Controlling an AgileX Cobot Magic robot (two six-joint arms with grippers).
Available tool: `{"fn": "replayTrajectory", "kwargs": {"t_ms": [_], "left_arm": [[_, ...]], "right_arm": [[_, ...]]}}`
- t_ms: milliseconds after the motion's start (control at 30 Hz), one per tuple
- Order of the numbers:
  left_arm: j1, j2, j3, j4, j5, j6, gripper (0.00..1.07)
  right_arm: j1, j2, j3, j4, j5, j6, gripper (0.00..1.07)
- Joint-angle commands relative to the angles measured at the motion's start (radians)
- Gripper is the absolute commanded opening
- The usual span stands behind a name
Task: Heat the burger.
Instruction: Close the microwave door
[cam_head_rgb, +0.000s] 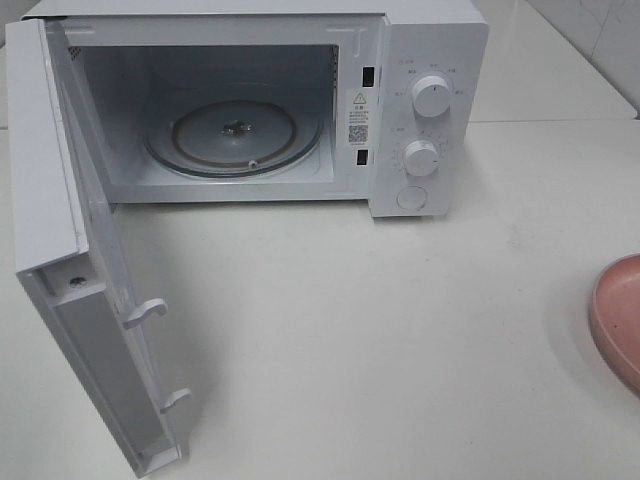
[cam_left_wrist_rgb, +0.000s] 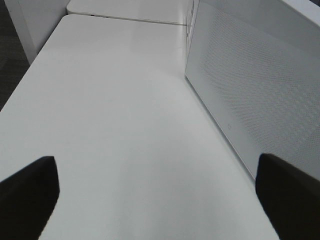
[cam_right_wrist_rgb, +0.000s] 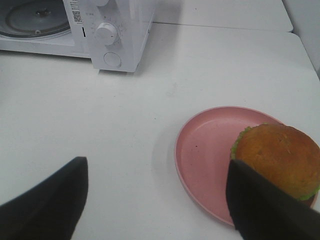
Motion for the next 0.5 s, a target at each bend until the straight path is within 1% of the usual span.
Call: {"fn": "replayTrajectory", "kwargs": {"t_ms": [33,367,467,500], "left_arm": [[0.002,-0.013,0.001,-0.001,-0.009,-0.001,1.0],[0.002,-0.003,0.001,-0.001,-0.009,-0.001,1.0],[0.002,0.01,-0.01,-0.001,-0.018,-0.001,0.98],[0.002,0.025,-0.02,-0.001,-0.026,-0.001,0.96]], "right_arm": [[-0.006,-0.027,0.002,0.0,-0.008,-0.009,0.75],[-0.006,-0.027,0.002,0.0,-0.008,-0.009,0.75],[-0.006,-0.027,0.002,0.0,-0.008,-0.009,0.75],[-0.006,-0.027,0.002,0.0,-0.008,-0.009,0.75]]}}
